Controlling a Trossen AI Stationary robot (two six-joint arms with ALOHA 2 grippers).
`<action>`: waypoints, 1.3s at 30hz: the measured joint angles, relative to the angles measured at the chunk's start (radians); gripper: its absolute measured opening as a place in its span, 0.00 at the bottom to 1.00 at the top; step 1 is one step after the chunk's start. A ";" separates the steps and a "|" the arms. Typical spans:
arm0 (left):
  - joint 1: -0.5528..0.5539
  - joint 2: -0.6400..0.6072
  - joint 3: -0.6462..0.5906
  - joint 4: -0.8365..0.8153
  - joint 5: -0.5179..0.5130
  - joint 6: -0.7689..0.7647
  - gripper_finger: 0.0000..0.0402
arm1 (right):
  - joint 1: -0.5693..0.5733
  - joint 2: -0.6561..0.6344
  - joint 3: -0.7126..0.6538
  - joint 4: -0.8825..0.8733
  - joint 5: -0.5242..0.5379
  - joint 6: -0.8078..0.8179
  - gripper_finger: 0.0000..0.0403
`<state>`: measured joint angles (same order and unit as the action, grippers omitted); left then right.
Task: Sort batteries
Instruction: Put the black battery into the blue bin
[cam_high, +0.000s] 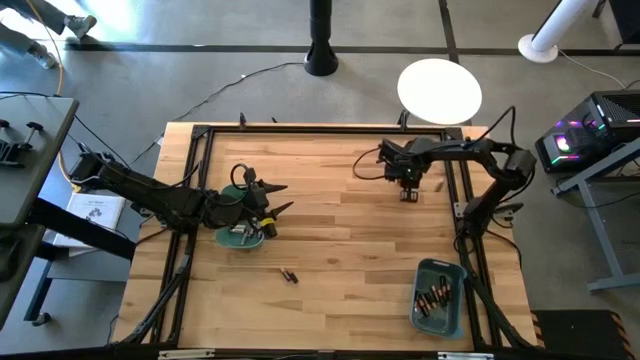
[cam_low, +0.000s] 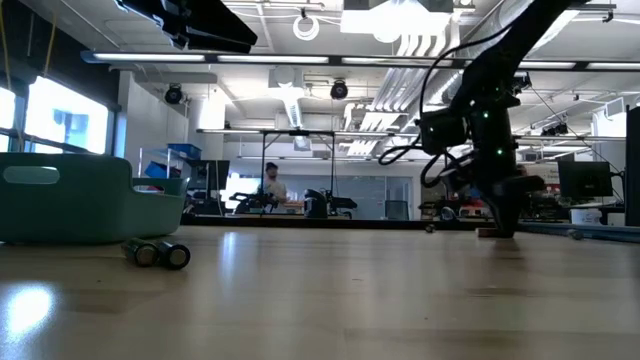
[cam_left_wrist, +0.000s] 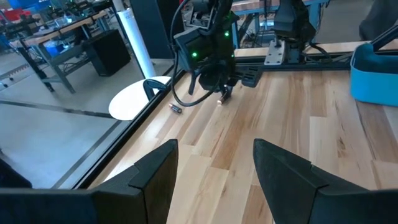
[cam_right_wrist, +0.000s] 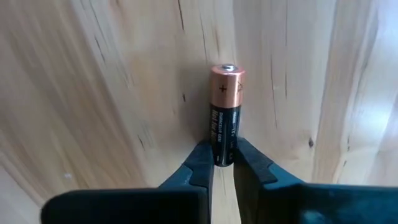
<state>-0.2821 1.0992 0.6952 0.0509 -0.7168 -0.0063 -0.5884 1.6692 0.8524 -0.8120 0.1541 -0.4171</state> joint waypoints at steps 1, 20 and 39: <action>0.000 0.000 0.000 0.000 0.000 0.000 0.50 | 0.009 -0.008 0.000 -0.001 -0.001 0.019 0.06; 0.000 0.000 0.000 0.000 -0.001 0.001 0.50 | 1.076 -0.471 0.189 -0.259 -0.180 1.234 0.04; 0.000 0.000 0.000 0.002 -0.001 0.003 0.50 | 1.475 -0.123 0.113 -0.060 -0.457 1.955 0.06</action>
<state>-0.2821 1.0996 0.6949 0.0528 -0.7174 -0.0032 0.8868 1.5459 0.9657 -0.8725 -0.3033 1.5378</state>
